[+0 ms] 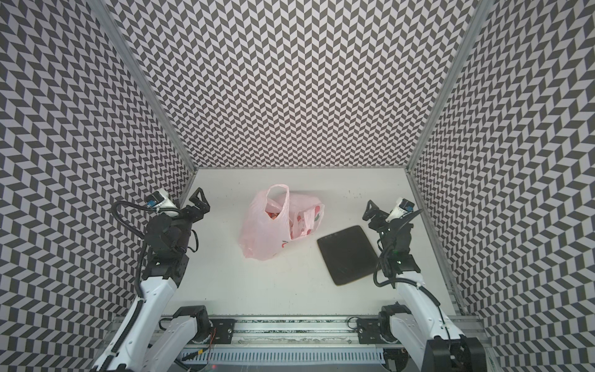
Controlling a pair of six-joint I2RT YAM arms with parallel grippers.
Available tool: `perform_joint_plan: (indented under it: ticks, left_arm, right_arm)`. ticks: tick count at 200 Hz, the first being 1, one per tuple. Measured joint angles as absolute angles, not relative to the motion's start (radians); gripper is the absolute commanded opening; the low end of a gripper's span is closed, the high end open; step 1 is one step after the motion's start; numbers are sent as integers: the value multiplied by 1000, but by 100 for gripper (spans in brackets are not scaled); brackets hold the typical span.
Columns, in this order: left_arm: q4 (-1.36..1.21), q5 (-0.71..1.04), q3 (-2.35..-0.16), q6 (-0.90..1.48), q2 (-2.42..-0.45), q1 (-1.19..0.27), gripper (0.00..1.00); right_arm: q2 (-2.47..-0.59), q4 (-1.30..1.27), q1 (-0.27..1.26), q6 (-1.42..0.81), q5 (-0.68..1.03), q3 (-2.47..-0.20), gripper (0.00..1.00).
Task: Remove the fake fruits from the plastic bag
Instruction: 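Reach the left gripper to the pink bag's handle while the right arm rises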
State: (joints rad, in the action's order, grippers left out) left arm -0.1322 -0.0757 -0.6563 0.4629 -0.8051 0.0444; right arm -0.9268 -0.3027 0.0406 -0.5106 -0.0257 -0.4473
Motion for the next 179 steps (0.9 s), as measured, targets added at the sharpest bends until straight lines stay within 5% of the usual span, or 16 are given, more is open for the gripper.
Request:
perform_joint_plan:
  ticks: [39,73,125,179]
  left_arm:
    - [123,93,-941,561,-870,-3,96]
    - [283,150,-1159,593,-971,-212,96]
    - [484,146,-1434,601,-1182,-570,96]
    - [696,114,-1581,599,-1309,-755,91]
  right_arm:
    - [-995,-189,41,-543,187,-597,92]
    - [-1032,-107,53,-486,331,-720,92]
    - [-1029,-95,58,-425,355,-745,92]
    - [-1008,-99,59,-420,339,-715,92]
